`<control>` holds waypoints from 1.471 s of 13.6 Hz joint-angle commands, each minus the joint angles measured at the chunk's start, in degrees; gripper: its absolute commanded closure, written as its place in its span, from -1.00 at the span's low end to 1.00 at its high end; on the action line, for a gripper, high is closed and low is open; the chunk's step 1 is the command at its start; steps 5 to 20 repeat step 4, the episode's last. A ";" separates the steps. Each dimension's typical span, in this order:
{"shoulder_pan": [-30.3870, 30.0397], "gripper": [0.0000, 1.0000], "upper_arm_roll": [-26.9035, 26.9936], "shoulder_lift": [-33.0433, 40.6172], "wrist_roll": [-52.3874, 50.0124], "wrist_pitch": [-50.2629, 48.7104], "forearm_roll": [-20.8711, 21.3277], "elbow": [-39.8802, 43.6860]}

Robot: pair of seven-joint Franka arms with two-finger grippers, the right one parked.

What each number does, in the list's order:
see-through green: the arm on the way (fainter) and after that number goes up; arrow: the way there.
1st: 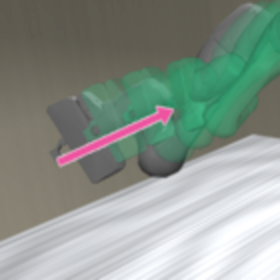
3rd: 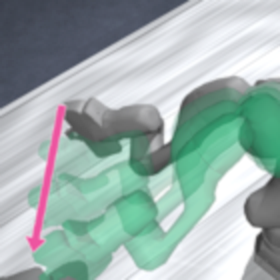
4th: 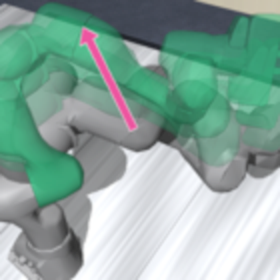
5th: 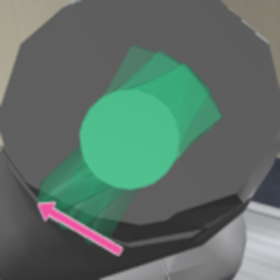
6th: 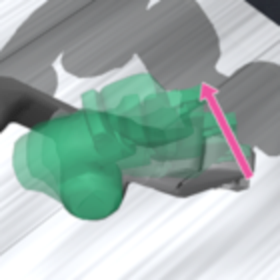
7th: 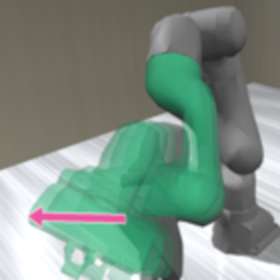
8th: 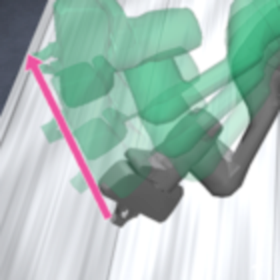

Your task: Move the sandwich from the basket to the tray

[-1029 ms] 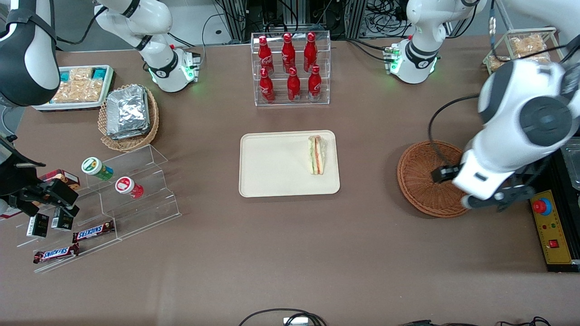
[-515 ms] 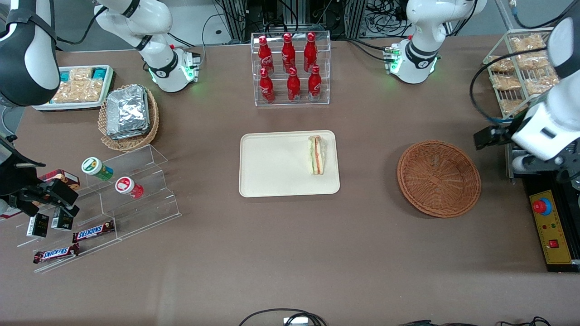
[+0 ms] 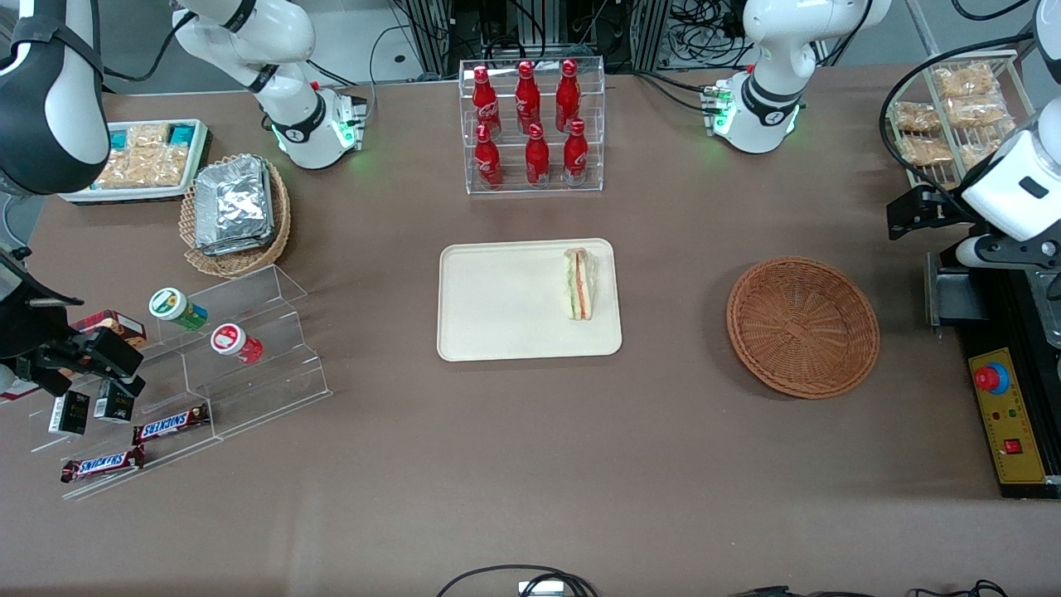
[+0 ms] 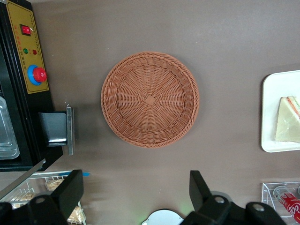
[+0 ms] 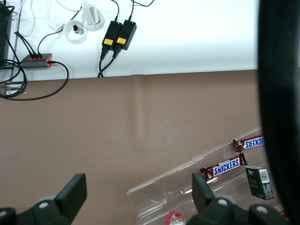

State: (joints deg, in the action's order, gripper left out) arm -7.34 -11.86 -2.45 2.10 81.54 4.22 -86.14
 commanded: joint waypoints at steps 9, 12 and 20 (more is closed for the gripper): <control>0.75 -1.00 1.14 1.14 1.06 -0.06 -1.14 -1.49; 0.75 -1.00 1.14 1.14 1.06 -0.06 -1.14 -1.49; 0.75 -1.00 1.14 1.14 1.06 -0.06 -1.14 -1.49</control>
